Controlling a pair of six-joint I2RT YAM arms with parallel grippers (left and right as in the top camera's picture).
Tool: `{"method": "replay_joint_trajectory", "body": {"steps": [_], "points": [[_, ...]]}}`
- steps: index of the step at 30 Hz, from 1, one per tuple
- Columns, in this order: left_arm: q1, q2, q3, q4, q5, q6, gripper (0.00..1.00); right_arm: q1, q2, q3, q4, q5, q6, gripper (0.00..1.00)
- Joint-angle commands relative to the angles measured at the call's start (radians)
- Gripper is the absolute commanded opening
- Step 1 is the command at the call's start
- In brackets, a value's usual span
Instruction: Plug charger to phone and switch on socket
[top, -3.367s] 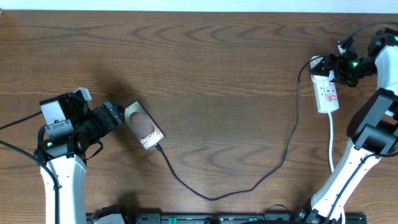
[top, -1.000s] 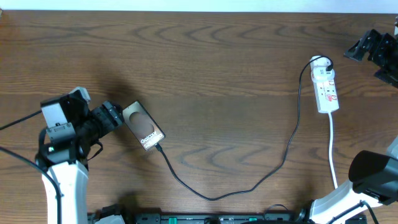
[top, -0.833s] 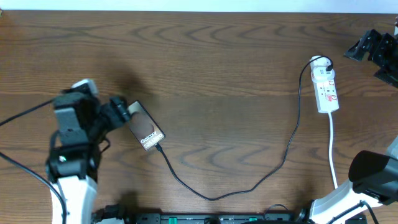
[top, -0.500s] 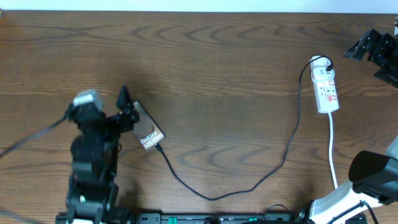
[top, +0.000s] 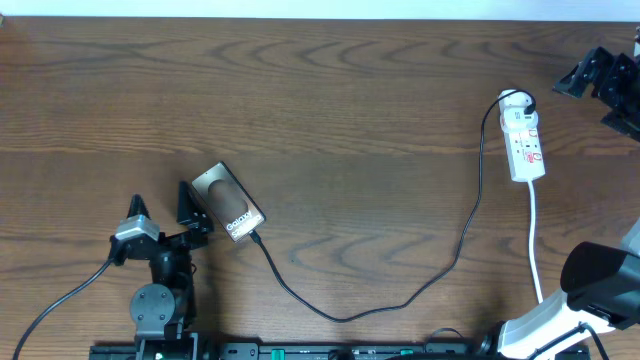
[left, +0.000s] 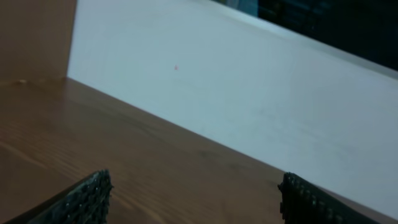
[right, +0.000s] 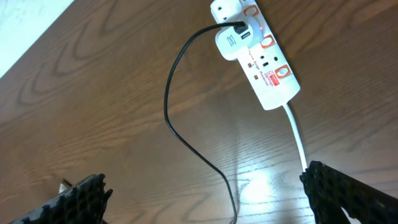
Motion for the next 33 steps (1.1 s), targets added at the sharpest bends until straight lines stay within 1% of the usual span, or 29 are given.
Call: {"method": "replay_joint_trajectory", "body": {"steps": [1, 4, 8, 33], "points": [[0.068, -0.041, -0.002, -0.064, 0.101, 0.013, 0.84, 0.009, -0.008, 0.007, -0.002, -0.003, 0.011, 0.99], [0.116, -0.070, -0.002, -0.171, 0.152, 0.013, 0.84, 0.009, -0.008, 0.007, -0.002, -0.003, 0.011, 0.99], [0.150, -0.148, -0.002, -0.400, 0.161, 0.014, 0.84, 0.009, -0.008, 0.007, -0.002, -0.003, 0.011, 0.99], [0.162, -0.155, -0.001, -0.409, 0.164, 0.014, 0.84, 0.009, -0.008, 0.007, -0.002, -0.003, 0.011, 0.99]]}}
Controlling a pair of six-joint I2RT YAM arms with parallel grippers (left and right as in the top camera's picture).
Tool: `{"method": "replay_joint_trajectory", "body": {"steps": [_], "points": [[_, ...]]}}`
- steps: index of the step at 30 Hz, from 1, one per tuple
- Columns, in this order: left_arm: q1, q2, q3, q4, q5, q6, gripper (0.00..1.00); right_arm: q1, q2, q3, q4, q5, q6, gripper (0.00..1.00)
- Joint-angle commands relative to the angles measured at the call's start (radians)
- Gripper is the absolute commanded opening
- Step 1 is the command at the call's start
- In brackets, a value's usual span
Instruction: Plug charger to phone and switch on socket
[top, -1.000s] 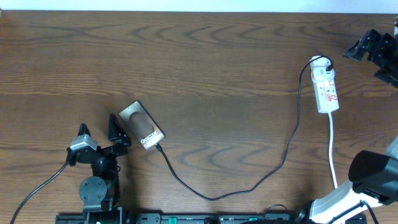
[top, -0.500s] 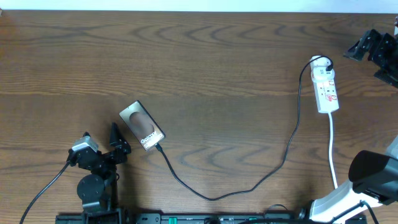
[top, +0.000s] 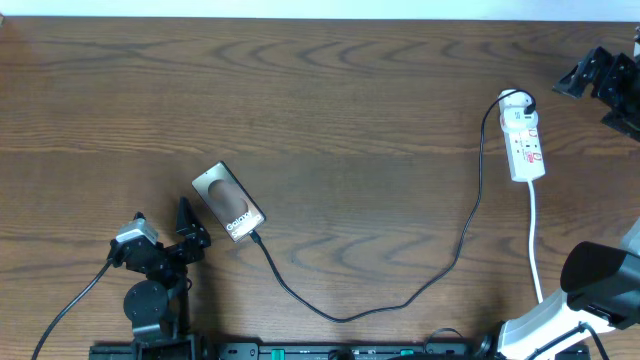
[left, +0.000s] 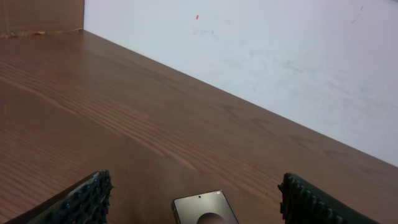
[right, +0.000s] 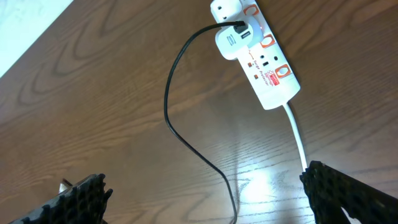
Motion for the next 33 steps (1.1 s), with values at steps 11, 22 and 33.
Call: {"method": "replay_joint_trajectory", "body": {"steps": [11, 22, 33], "points": [[0.004, -0.005, -0.011, -0.048, -0.006, 0.014, 0.84, 0.009, -0.008, 0.007, -0.001, -0.003, 0.010, 0.99], [0.004, -0.005, -0.011, -0.048, -0.006, 0.014, 0.84, 0.008, -0.008, 0.006, 0.014, 0.019, 0.000, 0.99], [0.004, -0.004, -0.011, -0.048, -0.006, 0.014, 0.84, 0.084, -0.075, -0.090, 0.204, 0.068, 0.037, 0.99]]}}
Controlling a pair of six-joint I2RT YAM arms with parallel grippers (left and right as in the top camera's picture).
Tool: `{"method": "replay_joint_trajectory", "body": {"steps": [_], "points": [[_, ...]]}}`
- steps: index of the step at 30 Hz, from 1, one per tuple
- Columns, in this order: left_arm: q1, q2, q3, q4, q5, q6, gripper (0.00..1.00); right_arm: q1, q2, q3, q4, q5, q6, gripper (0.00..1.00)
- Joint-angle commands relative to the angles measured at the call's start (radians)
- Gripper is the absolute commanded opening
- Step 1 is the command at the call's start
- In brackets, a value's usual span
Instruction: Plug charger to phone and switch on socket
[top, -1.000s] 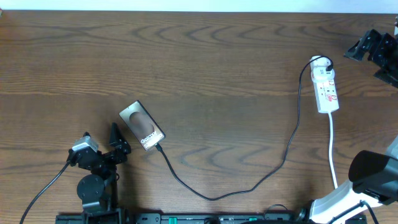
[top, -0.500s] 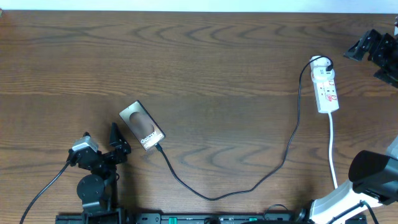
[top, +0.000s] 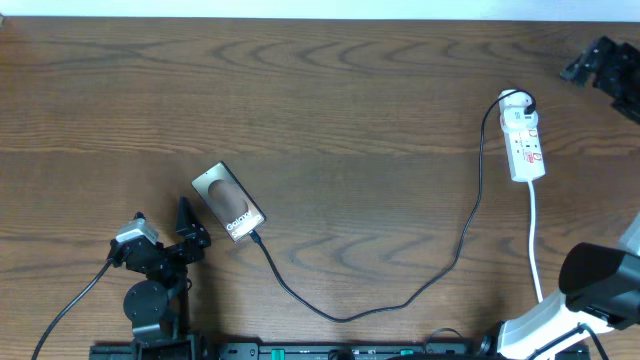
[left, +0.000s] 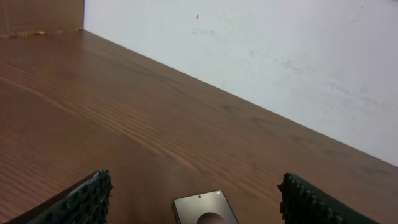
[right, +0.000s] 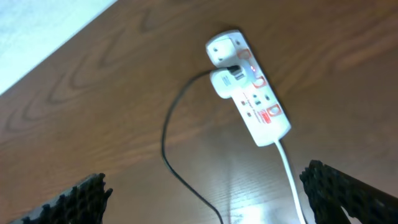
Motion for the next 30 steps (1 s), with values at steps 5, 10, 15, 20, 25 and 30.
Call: {"method": "replay_joint_trajectory", "body": {"steps": [5, 10, 15, 20, 25, 30], "points": [[0.004, -0.005, -0.011, -0.048, -0.007, 0.014, 0.84, 0.146, -0.211, -0.296, 0.320, 0.007, 0.013, 0.99], [0.004, -0.005, -0.011, -0.048, -0.007, 0.014, 0.85, 0.237, -0.389, -0.612, 0.618, 0.059, 0.005, 0.99], [0.004, -0.005, -0.011, -0.048, -0.007, 0.014, 0.84, 0.313, -0.579, -0.951, 0.932, 0.121, 0.005, 0.99], [0.004, -0.005, -0.011, -0.048, -0.007, 0.014, 0.84, 0.345, -0.760, -1.270, 1.229, 0.137, -0.031, 0.99], [0.004, -0.005, -0.011, -0.048, -0.007, 0.014, 0.84, 0.359, -0.956, -1.577, 1.467, 0.137, -0.066, 0.99], [0.004, -0.005, -0.011, -0.048, -0.007, 0.014, 0.84, 0.359, -1.152, -1.845, 1.663, 0.138, -0.066, 0.99]]}}
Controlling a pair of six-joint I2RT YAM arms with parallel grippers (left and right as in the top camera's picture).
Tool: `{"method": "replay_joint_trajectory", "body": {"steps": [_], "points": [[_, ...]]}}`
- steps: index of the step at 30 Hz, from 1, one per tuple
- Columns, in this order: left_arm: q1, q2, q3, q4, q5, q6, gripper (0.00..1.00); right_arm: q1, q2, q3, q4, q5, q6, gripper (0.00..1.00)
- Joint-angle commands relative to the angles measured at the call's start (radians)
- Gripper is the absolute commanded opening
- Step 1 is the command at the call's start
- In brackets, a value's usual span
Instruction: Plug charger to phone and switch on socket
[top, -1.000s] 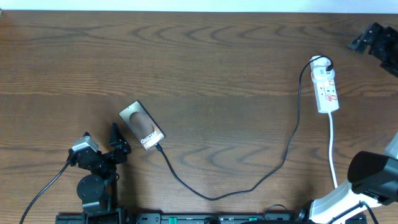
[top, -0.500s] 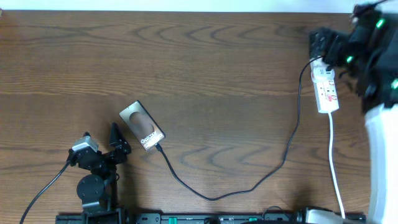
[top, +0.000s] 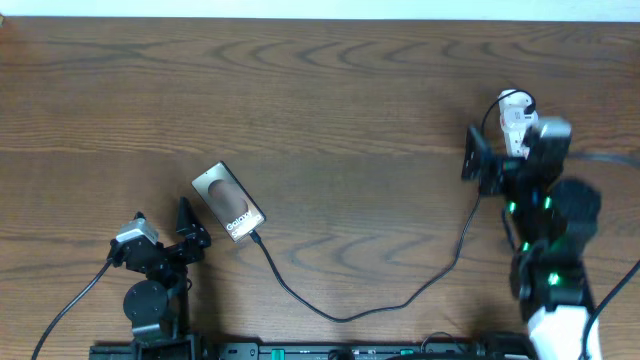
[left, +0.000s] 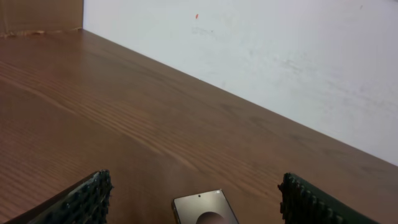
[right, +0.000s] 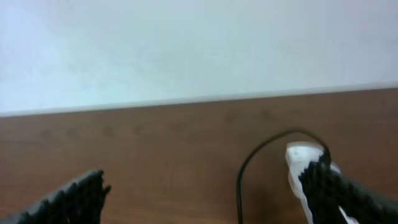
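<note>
The phone (top: 228, 201) lies face up at the near left, with the black cable (top: 340, 315) plugged into its lower end. The cable runs right to the white power strip (top: 513, 103), which my right arm mostly covers. My left gripper (top: 160, 212) stands open just short of the phone (left: 205, 209), holding nothing. My right gripper (top: 495, 140) is open and low at the strip. In the right wrist view its right finger (right: 342, 196) overlaps the strip's white end (right: 297, 160), and contact cannot be told. The strip's switches and the charger plug are hidden.
A white wall (left: 261, 56) runs along the table's far edge. The slack cable loops toward the near edge in the middle (top: 400, 300). The strip's own white lead is hidden beneath my right arm (top: 550, 220).
My right arm has come from the far right corner to sit over the power strip, with its gripper low and one finger at the strip's end. My left gripper and the phone have not moved.
At first my left gripper stood close beside the phone and my right gripper hung open high at the far right. Then the left gripper sat further back toward the near edge. The right gripper was then further off, and now it is down at the strip.
</note>
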Motion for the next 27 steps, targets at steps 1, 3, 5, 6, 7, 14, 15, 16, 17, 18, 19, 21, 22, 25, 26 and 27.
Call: {"method": "replay_joint_trajectory", "body": {"steps": [1, 3, 5, 6, 7, 14, 15, 16, 17, 18, 19, 21, 22, 25, 26, 27], "points": [[0.004, -0.005, -0.013, -0.045, -0.010, 0.013, 0.84, 0.008, -0.121, -0.146, 0.074, 0.014, -0.019, 0.99], [0.004, -0.005, -0.013, -0.045, -0.010, 0.013, 0.84, 0.012, -0.200, -0.238, 0.133, 0.018, -0.018, 0.99], [0.004, -0.005, -0.013, -0.045, -0.010, 0.013, 0.84, 0.014, -0.260, -0.306, 0.164, 0.018, -0.018, 0.99], [0.004, -0.005, -0.013, -0.045, -0.010, 0.013, 0.85, 0.015, -0.286, -0.335, 0.173, 0.018, -0.018, 0.99], [0.004, -0.005, -0.013, -0.045, -0.010, 0.013, 0.85, 0.017, -0.331, -0.385, 0.182, 0.018, -0.018, 0.99], [0.004, -0.005, -0.013, -0.045, -0.010, 0.013, 0.84, 0.018, -0.468, -0.479, 0.101, 0.026, -0.035, 0.99], [0.004, -0.005, -0.013, -0.045, -0.010, 0.013, 0.84, 0.018, -0.496, -0.480, 0.056, 0.027, -0.054, 0.99], [0.004, -0.005, -0.013, -0.045, -0.010, 0.013, 0.84, 0.018, -0.519, -0.480, 0.018, 0.029, -0.064, 0.99], [0.004, -0.005, -0.013, -0.045, -0.010, 0.013, 0.85, 0.018, -0.539, -0.480, -0.014, 0.029, -0.080, 0.99], [0.004, -0.005, -0.013, -0.045, -0.010, 0.013, 0.84, 0.018, -0.563, -0.480, -0.055, 0.029, -0.094, 0.99], [0.004, -0.005, -0.013, -0.045, -0.010, 0.013, 0.84, 0.018, -0.588, -0.480, -0.093, 0.029, -0.112, 0.99], [0.004, -0.005, -0.013, -0.045, -0.010, 0.013, 0.84, 0.018, -0.629, -0.480, -0.161, 0.029, -0.140, 0.99], [0.004, -0.005, -0.013, -0.045, -0.010, 0.013, 0.85, 0.018, -0.646, -0.480, -0.189, 0.029, -0.151, 0.99], [0.004, -0.005, -0.013, -0.045, -0.010, 0.013, 0.84, 0.018, -0.693, -0.480, -0.227, 0.050, -0.174, 0.99], [0.004, -0.005, -0.013, -0.045, -0.010, 0.013, 0.84, 0.018, -0.703, -0.480, -0.228, 0.052, -0.177, 0.99], [0.004, -0.005, -0.013, -0.045, -0.010, 0.013, 0.84, 0.018, -0.711, -0.479, -0.228, 0.053, -0.187, 0.99]]}}
